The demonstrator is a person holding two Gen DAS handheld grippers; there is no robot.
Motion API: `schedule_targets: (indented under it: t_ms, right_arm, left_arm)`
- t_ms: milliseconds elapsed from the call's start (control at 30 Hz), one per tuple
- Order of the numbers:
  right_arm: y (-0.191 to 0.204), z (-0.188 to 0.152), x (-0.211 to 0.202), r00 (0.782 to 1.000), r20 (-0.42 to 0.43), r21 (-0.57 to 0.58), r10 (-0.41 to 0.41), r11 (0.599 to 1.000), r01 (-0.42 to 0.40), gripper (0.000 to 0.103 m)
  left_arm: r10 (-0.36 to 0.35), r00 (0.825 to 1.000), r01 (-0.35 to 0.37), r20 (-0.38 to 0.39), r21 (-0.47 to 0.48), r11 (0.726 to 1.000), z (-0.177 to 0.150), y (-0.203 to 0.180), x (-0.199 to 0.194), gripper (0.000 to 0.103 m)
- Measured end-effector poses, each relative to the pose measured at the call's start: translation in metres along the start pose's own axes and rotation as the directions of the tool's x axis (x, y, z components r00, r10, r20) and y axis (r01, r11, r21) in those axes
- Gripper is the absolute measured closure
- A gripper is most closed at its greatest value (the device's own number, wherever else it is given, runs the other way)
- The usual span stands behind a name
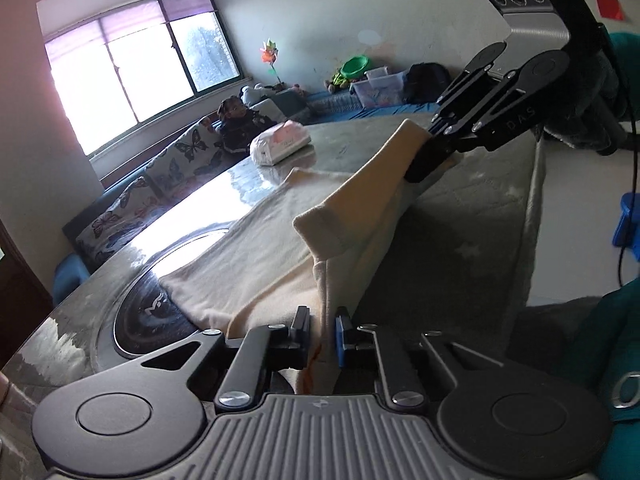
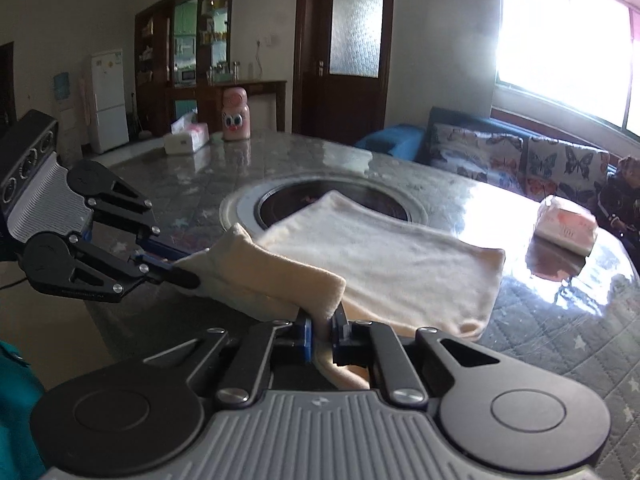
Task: Fold clothes
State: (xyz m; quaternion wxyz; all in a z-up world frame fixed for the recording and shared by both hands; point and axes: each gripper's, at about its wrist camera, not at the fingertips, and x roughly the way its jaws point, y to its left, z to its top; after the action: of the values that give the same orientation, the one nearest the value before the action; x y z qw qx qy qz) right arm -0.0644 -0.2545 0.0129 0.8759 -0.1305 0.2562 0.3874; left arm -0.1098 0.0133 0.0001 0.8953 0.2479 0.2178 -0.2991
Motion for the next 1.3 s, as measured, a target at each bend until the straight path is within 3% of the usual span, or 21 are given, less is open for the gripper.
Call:
schedule_targets:
  t_ms: [367,500,833,1067,1300]
  right_arm:
    - [0.034,0.009,-0.08,0.995,-0.014,-0.041,0.098,0.994,-0.099,0.095]
    - [0.036,0.016,-0.085,0.996,-0.019,-0.058,0.092,0.994,-0.093,0.095]
    - [-0.019,0.039,-0.028,0.999,-0.018,0.014,0.045,0.999,-0.045,0.095]
    - [-0.061,0.051,0.032,0.998,-0.067,0.045,0.005,0.999,-0.002,0.095]
    - [-0.083,0.035,0.091,0.99,-0.136,0.13,-0.049,0.989,0.067,0.092]
  left_arm:
    - [-0.153,0.988,0.154,0.021,-0.117,0.981,0.013,-0.007,-0.076,0.089]
    - [-0.128,0.991,0.132,0.04,-0.118,0.984,0.023,0.003,-0.078,0.089]
    - [-0.056,0.998,0.059,0.026,-0.13,0.99,0.043,0.048,-0.008,0.093]
    - [-0.03,0.998,0.021,-0.059,-0.151,0.988,0.046,0.079,0.064,0.094]
    - [0.01,0.989,-0.042,-0.147,-0.213,0.976,0.029,0.091,0.116,0.091]
